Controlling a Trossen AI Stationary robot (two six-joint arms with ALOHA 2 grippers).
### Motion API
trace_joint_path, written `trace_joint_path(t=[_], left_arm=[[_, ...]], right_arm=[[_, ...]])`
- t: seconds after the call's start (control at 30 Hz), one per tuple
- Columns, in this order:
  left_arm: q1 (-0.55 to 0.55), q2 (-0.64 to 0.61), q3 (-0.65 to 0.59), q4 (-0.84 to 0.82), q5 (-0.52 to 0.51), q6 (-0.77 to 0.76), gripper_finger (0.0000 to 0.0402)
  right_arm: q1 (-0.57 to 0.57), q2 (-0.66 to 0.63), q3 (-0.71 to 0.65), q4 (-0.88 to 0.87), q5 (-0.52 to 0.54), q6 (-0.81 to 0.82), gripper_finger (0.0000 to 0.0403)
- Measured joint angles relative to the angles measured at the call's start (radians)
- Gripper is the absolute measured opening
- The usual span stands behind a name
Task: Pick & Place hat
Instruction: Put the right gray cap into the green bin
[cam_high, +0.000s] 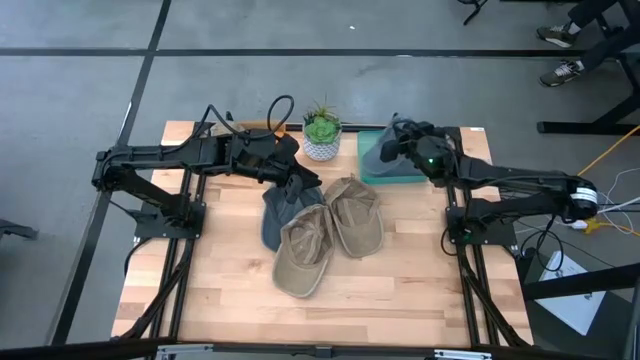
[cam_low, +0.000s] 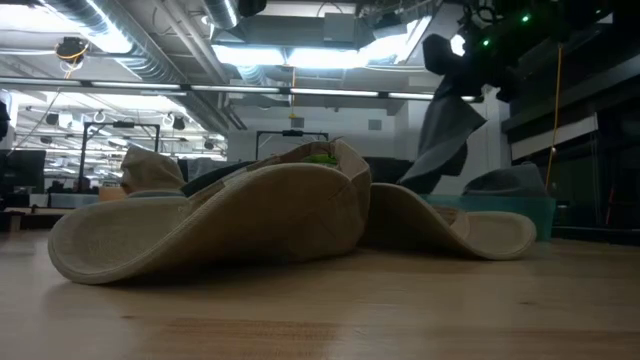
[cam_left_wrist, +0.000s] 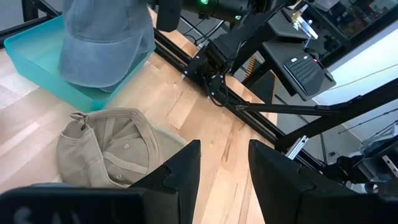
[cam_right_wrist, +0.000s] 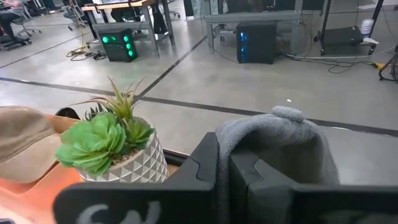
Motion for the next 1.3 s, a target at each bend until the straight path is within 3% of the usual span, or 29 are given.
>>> trace_joint_path(t=[0.17, 0.47, 1.3], left_arm=[[0.000, 0.000, 0.000, 0.000, 0.000, 0.000, 0.0130], [0.000, 0.000, 0.000, 0.000, 0.003, 0.026, 0.0130], [0.000, 0.000, 0.000, 0.000, 0.002, 0.025, 0.0130]], right_arm=[[-0.019, 0.017, -0.024, 0.041, -0.053, -0.021, 0.0008], [-0.038, -0.059, -0.301, 0.411, -0.083, -0.023, 0.0008], [-0.039, -0.107, -0.576, 0.543, -0.041, 0.209, 0.0008]])
